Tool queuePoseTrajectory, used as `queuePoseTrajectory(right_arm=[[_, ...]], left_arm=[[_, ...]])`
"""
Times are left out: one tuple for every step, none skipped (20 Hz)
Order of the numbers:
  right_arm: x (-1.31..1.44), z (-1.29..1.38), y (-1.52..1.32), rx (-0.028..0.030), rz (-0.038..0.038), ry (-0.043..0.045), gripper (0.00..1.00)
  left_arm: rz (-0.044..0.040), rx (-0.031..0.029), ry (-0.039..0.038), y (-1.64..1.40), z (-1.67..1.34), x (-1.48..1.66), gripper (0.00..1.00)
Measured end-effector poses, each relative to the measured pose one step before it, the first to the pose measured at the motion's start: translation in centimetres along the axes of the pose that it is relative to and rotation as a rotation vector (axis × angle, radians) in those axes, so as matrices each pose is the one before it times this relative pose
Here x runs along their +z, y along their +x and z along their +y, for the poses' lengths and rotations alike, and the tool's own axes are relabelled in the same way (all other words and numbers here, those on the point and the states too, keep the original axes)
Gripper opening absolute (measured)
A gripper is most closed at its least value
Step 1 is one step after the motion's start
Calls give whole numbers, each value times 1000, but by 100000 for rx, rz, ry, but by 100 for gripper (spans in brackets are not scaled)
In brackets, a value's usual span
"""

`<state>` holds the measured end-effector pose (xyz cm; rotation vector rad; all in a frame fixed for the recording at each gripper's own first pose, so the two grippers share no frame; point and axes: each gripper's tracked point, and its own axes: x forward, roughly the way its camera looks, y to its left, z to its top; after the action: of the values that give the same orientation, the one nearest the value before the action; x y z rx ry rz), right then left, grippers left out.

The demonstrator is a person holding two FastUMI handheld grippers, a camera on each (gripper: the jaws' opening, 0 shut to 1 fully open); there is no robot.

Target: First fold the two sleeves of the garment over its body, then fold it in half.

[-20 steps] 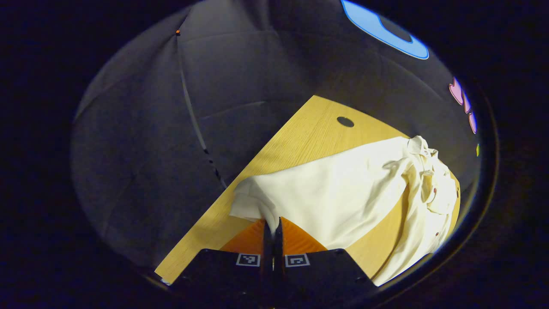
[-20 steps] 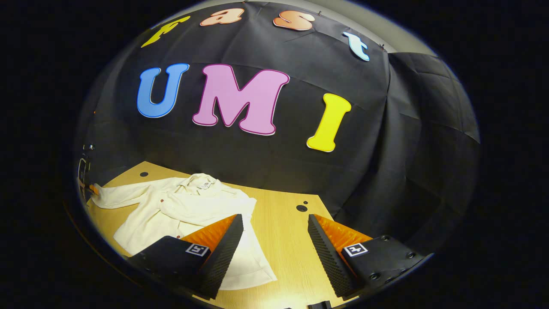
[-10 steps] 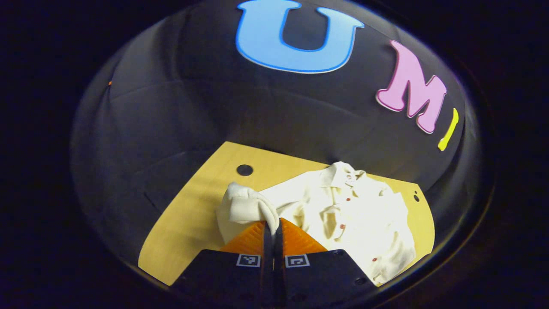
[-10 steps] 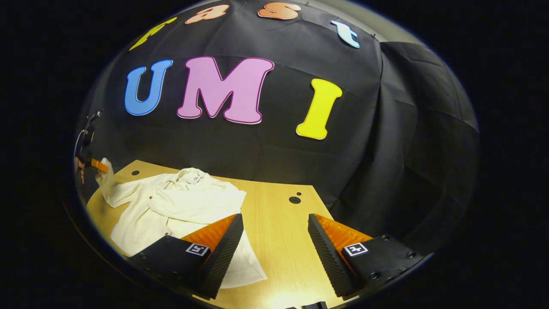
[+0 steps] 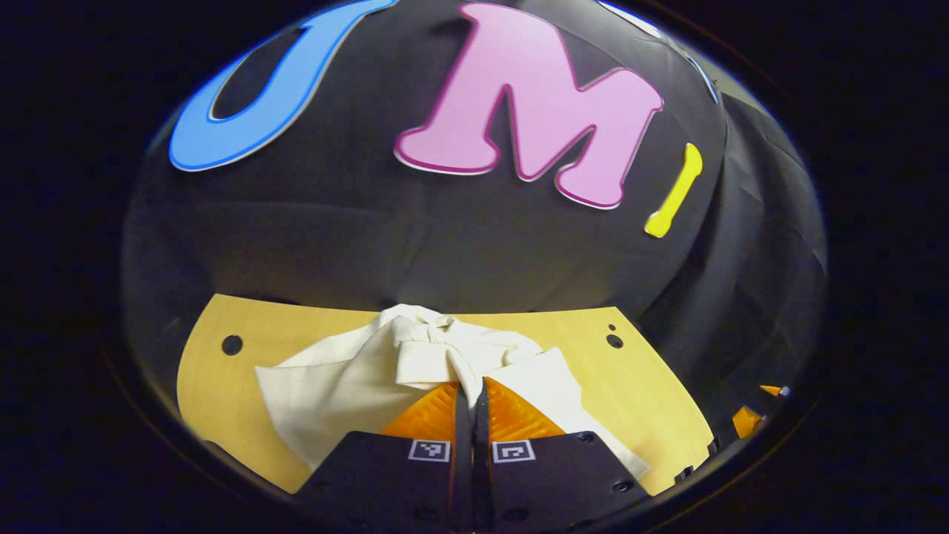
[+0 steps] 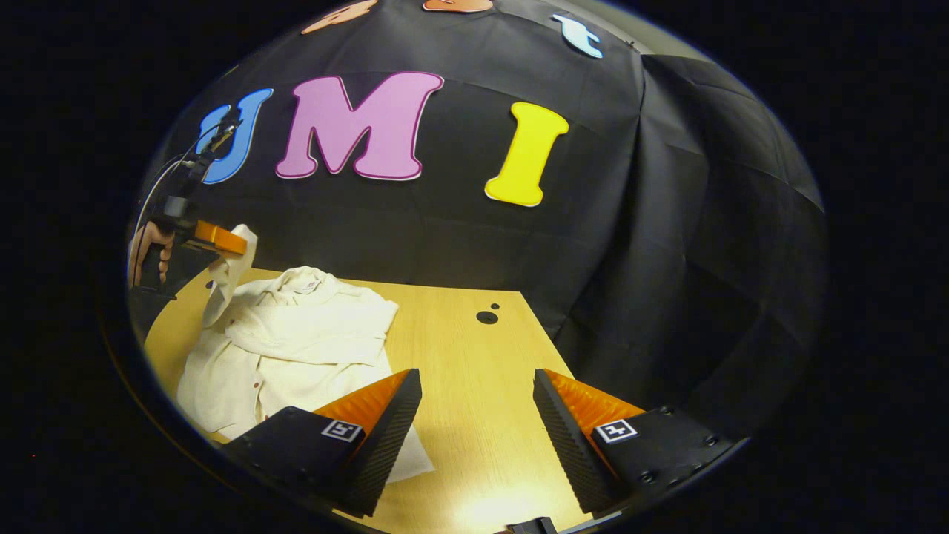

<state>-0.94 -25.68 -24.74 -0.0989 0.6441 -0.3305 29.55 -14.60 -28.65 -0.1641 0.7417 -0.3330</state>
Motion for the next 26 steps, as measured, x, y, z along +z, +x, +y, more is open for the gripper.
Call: queuePoseTrajectory(right_arm=[[-396,-339,330,151,724,1656,98],[-426,-479,180,-408,984,1238,98],[-409,-522,224,-875,1006,1023,98],[-293,-404,426,-967,745,655,98],[-231,-442,288,-1227,710,332,98],[-413,-505,79,-611,608,269,97],[-148,-188,7,-255,425,163,98],[-341,-165,97,-137,438,-71,98],[-250,-61,113,167,561,-218,97],[-366,21,175,321,771,-175,97],[-273,215,173,769,677,7,98],[-348,418,113,1260,893,-104,98],[-451,408,200,1009,1233,-248,98],[-501,358,126,1162,1058,-205,97],[-325,503,174,937,1109,-176,98],[-372,401,332,1323,1127,-218,98],[-469,583,409,1241,1621,-832,98],[-762,546,366,750,2143,-1445,98],[-799,482,343,1027,2772,-1445,98],[-788,657,494,1498,2498,-680,98],[-770,760,458,2153,2755,-174,98],[-959,806,394,2262,3153,-228,98],[-853,756,380,2099,2899,-799,98],[-857,557,417,1257,2011,-197,98],[-769,616,430,1615,1966,836,98],[-1039,747,338,2154,2878,1214,98]], left_arm=[[1334,-3851,89,1326,-2293,-317,6],[1352,-4465,-913,1442,-2234,-575,6],[1137,-3499,-1284,1338,-1753,-720,7],[1462,-2784,-995,1638,-1570,-727,7],[754,-882,-180,1249,-891,-581,13],[265,-888,237,1449,-753,-469,20],[-801,807,341,475,-204,-153,42],[-1621,697,235,407,-60,-29,65],[-1435,-682,-17,49,-172,-180,86],[-1407,653,260,-442,242,9,100],[-1643,733,576,-713,376,62,96],[-1545,1143,523,-768,548,92,96],[-1210,1290,418,-939,633,20,96],[-1014,1344,341,-1144,698,-41,96],[-1056,1138,323,-1329,679,-61,96],[-1271,1565,461,-1364,731,-169,96],[-680,2711,23,-1323,835,-478,96],[-956,2219,78,-1419,761,-476,96],[-1134,2546,284,-1440,705,-570,96],[-1000,2493,841,-1381,863,-606,96],[713,2926,1583,-1404,857,-1135,96],[1317,2158,2037,-1367,877,-1306,96],[1986,-471,1223,-1078,448,-1540,96],[3292,-1649,-383,-1123,266,-1897,96],[3013,11,-1135,-915,807,-1891,96],[2959,1601,-1249,-1007,1152,-1787,96]])
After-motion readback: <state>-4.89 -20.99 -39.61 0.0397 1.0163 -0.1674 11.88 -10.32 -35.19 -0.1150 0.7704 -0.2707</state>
